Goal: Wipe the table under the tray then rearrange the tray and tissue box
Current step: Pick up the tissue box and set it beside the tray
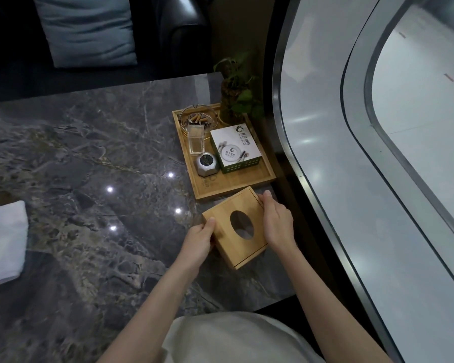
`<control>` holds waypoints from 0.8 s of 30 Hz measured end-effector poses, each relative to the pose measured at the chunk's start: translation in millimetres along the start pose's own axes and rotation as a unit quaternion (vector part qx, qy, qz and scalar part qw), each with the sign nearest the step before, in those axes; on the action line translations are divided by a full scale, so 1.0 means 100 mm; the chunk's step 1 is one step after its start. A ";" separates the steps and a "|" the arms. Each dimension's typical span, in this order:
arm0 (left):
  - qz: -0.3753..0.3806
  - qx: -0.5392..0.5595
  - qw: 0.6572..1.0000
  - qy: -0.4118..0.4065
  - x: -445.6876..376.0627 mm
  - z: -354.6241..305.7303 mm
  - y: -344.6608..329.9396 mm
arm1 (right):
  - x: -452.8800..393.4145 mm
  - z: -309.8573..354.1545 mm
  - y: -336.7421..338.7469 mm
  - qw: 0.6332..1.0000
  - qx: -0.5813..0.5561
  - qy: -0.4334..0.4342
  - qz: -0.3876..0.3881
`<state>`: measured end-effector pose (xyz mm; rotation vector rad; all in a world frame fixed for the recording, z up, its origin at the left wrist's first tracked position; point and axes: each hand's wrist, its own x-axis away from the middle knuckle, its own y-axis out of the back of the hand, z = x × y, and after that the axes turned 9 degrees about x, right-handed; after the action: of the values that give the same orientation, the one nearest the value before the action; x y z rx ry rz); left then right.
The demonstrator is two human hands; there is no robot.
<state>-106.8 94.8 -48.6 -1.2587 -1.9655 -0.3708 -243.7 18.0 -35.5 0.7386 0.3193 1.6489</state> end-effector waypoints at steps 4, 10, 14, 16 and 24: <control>0.001 -0.012 1.000 -0.008 0.00 0.01 0.02 | 0.02 -0.03 -0.02 0.999 0.013 0.031 -0.007; -0.082 -0.236 0.950 -0.186 0.00 0.08 0.04 | 0.01 -0.14 -0.04 0.976 0.180 0.109 0.056; -0.081 -0.329 0.887 -0.315 0.08 0.22 0.02 | 0.29 -0.23 -0.06 0.929 0.314 0.192 0.034; -0.071 -0.425 0.836 -0.340 0.15 0.29 0.01 | 0.49 -0.29 -0.08 0.912 0.340 0.229 0.029; -0.058 -0.521 0.781 -0.341 0.20 0.50 0.10 | 0.90 -0.59 -0.35 0.879 0.399 0.261 -0.015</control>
<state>-125.0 142.7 -69.1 -2.1778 -2.5318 -1.3640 -258.1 123.6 -75.1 0.8553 1.4543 1.6501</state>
